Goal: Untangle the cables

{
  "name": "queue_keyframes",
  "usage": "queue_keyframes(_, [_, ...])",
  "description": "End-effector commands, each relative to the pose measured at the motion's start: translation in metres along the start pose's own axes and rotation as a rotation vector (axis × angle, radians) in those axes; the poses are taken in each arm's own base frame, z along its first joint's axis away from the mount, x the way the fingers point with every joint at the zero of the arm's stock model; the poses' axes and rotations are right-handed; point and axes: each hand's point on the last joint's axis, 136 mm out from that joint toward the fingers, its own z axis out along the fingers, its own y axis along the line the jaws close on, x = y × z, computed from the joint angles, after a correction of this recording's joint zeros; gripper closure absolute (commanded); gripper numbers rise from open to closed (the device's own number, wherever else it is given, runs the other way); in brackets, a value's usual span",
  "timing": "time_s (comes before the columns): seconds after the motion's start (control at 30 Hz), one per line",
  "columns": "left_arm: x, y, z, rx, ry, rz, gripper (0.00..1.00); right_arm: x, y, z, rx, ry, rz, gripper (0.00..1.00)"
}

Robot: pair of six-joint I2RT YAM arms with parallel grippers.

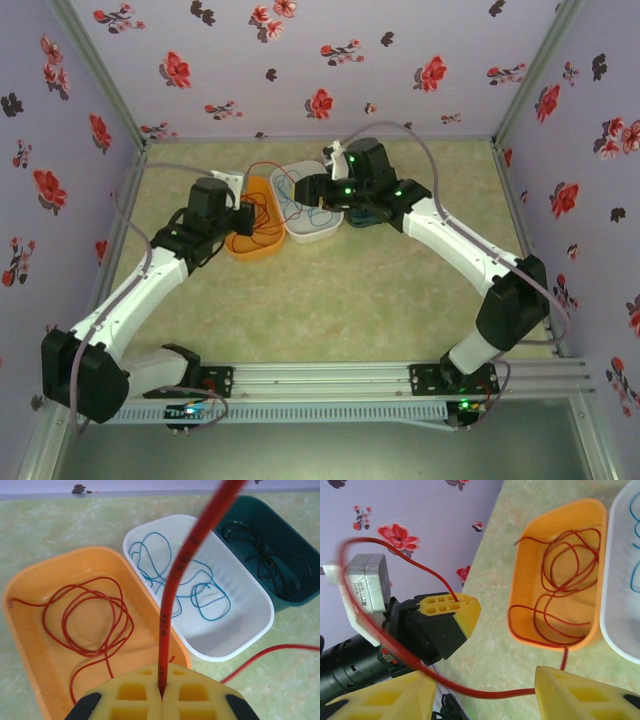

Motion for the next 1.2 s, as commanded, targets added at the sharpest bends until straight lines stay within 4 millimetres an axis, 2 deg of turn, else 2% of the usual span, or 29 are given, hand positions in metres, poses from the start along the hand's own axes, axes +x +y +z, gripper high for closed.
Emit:
queue_keyframes(0.0, [-0.019,0.004,-0.013,0.008,-0.021,-0.074,1.00,-0.004,0.005,0.011,-0.020,0.024,-0.039,0.46])
queue_keyframes(0.2, [-0.008,0.032,-0.006,-0.065,0.049,-0.151,1.00,-0.006,-0.001,0.022,-0.016,0.038,-0.034,0.45])
queue_keyframes(0.57, [0.032,0.057,0.023,-0.148,0.220,-0.231,1.00,0.000,-0.019,0.009,0.104,0.028,-0.070,0.41])
queue_keyframes(0.77, [0.061,0.072,0.045,-0.188,0.341,-0.331,1.00,-0.015,-0.032,0.009,0.206,-0.005,-0.132,0.46])
queue_keyframes(0.9, [0.080,0.074,0.056,-0.196,0.409,-0.367,1.00,-0.028,-0.045,0.024,0.253,-0.005,-0.173,0.50])
queue_keyframes(1.03, [0.092,0.078,0.061,-0.205,0.441,-0.393,1.00,-0.035,-0.059,0.053,0.256,0.024,-0.187,0.55])
queue_keyframes(1.17, [0.097,0.082,0.062,-0.214,0.459,-0.407,1.00,-0.036,-0.077,0.083,0.267,0.066,-0.205,0.56])
